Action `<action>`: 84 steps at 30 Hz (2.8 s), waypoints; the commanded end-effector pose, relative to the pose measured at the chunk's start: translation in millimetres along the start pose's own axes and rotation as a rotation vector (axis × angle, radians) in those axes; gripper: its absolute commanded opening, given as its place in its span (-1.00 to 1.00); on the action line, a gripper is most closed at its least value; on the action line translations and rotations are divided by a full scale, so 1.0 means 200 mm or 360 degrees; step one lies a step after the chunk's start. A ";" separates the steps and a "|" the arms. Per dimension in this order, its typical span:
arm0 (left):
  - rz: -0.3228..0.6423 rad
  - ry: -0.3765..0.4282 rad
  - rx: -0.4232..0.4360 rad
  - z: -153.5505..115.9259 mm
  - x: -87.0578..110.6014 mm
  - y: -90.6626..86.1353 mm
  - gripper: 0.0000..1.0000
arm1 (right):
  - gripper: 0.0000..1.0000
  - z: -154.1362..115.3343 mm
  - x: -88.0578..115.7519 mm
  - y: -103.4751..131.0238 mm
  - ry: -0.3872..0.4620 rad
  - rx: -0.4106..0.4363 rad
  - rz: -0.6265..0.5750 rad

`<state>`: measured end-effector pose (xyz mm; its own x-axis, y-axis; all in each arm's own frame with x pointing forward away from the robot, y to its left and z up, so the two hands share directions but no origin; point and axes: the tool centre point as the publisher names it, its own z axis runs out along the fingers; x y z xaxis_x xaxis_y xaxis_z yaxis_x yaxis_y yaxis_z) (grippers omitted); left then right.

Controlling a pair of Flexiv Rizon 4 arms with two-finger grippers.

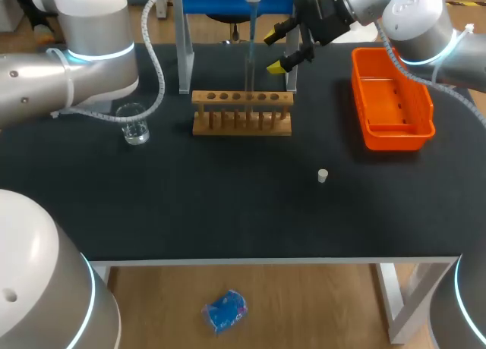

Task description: Invert the test tube, pick up the pipette, mount the tip to pipette, aspirate from beaker and dispense into the tube, eject the tip, return the pipette, and cap with the stopper.

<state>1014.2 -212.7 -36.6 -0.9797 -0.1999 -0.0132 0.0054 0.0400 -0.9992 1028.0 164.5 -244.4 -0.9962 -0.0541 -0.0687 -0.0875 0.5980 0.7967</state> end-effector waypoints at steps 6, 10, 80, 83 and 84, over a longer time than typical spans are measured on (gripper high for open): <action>-0.0008 0.0006 0.0024 0.02 -0.01 0.01 -1.00 | 1.00 0.00 0.00 0.00 0.0005 0.0004 0.0000; -0.0005 -0.0004 0.0036 0.02 -0.02 0.01 -1.00 | 1.00 0.00 0.00 0.00 0.0005 0.0004 0.0000; 0.0063 -0.0137 0.0034 -0.01 -0.08 0.08 -1.00 | 1.00 0.00 0.00 0.00 0.0005 0.0004 0.0000; 0.0061 -0.0138 0.0034 -0.01 -0.08 0.09 -1.00 | 1.00 0.00 0.00 0.00 0.0005 0.0004 0.0000; 0.0059 -0.0139 0.0033 -0.01 -0.08 0.09 -1.00 | 1.00 0.00 0.00 0.00 0.0005 0.0004 0.0000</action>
<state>1027.2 -206.1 -53.4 -0.9570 -0.2854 -0.0526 0.0457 0.0307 -0.9985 1028.0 164.6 -244.4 -0.9962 -0.0541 -0.0687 -0.0875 0.5980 0.7967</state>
